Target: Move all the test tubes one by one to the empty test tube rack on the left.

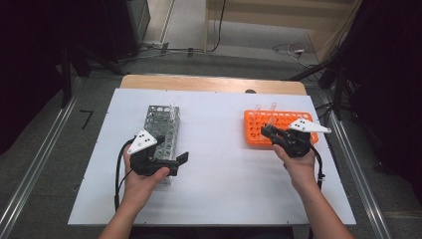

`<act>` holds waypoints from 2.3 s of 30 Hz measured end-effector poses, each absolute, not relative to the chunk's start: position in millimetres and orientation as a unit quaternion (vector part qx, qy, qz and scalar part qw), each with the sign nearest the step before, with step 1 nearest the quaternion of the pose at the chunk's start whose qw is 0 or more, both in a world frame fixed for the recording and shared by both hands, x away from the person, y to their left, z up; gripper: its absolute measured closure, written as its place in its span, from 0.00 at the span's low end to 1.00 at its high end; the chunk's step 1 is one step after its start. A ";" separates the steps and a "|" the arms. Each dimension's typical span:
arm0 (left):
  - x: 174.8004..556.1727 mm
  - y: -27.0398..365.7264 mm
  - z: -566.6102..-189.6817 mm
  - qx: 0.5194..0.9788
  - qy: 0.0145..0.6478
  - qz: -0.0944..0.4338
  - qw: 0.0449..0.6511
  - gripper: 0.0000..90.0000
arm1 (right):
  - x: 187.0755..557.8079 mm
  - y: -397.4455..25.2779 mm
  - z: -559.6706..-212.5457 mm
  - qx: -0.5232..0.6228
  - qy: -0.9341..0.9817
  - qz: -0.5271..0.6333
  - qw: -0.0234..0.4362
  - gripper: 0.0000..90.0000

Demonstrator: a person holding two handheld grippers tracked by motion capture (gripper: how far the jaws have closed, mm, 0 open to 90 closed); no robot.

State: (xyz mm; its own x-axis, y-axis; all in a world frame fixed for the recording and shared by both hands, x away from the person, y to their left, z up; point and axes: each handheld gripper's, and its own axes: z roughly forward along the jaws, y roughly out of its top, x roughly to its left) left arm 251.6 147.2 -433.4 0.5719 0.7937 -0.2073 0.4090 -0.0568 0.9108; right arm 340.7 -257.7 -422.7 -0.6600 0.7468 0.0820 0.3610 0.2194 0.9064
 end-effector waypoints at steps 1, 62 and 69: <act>251.4 146.8 -433.3 0.705 0.426 0.179 0.538 0.00 | 337.8 -255.9 -423.3 0.363 0.759 0.505 0.190 0.82; 237.5 77.6 -433.3 0.762 0.320 0.111 0.552 0.56 | 257.1 -141.7 -452.7 0.203 0.858 0.438 0.176 0.82; 236.9 71.0 -435.5 0.770 0.307 0.116 0.547 0.71 | 252.5 -132.9 -453.4 0.186 0.864 0.432 0.177 0.82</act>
State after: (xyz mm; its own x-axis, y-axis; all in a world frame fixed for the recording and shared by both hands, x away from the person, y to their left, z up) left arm 236.9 71.0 -435.5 0.7838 0.6007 -0.1572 0.3458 -0.2120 0.9140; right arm 252.5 -132.9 -453.4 -0.8678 0.4753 -0.1450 0.1692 0.5570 0.8131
